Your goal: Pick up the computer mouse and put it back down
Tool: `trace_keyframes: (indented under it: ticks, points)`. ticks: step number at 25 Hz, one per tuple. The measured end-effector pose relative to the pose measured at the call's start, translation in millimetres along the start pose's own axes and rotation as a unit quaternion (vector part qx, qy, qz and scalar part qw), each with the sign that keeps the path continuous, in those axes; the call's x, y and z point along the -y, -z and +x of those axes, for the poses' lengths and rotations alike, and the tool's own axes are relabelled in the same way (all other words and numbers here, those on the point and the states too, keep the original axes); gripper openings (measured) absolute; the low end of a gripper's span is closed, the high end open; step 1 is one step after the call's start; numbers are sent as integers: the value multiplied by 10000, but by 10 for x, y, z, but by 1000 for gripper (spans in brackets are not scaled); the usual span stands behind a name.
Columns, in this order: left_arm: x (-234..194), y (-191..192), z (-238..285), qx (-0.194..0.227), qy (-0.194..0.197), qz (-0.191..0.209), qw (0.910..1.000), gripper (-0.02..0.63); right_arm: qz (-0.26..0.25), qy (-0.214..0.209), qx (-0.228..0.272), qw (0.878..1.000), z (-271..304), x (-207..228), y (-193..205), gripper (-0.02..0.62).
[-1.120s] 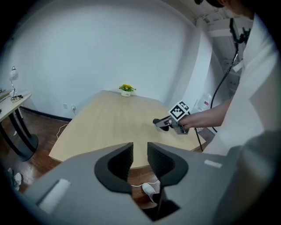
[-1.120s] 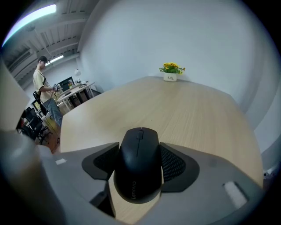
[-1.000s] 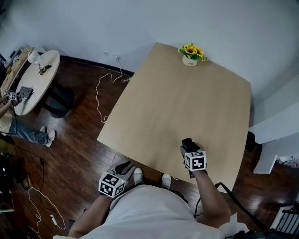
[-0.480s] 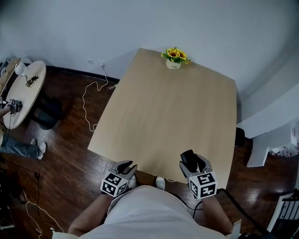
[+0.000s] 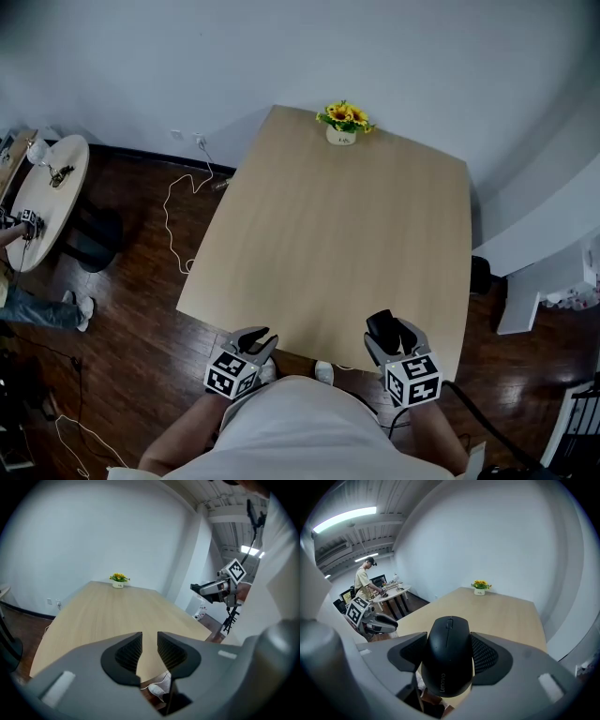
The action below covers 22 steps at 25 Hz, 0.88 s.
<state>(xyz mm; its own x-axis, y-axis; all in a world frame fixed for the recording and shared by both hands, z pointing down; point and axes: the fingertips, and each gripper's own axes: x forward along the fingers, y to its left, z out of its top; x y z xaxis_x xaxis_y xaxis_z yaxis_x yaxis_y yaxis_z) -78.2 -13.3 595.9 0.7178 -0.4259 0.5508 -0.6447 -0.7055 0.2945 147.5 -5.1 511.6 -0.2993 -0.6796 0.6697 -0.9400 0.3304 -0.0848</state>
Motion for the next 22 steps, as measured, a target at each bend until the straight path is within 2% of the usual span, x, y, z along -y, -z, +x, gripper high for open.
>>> trace_keyframes:
  ticks: [7,18,22]
  points:
    - [-90,-45,-15,69,-127,-138,9998,80,-125,-77,149,9998,-58,-48,-154,290]
    - [-113,-53,-23,47,-169,71,9998,72,-162,-135,199,9996,-51,-116,-244,290]
    - [-136,-72,-38,174,-178,-125,9996,82,-122,-119,222,9996,-42,-128,-235,290]
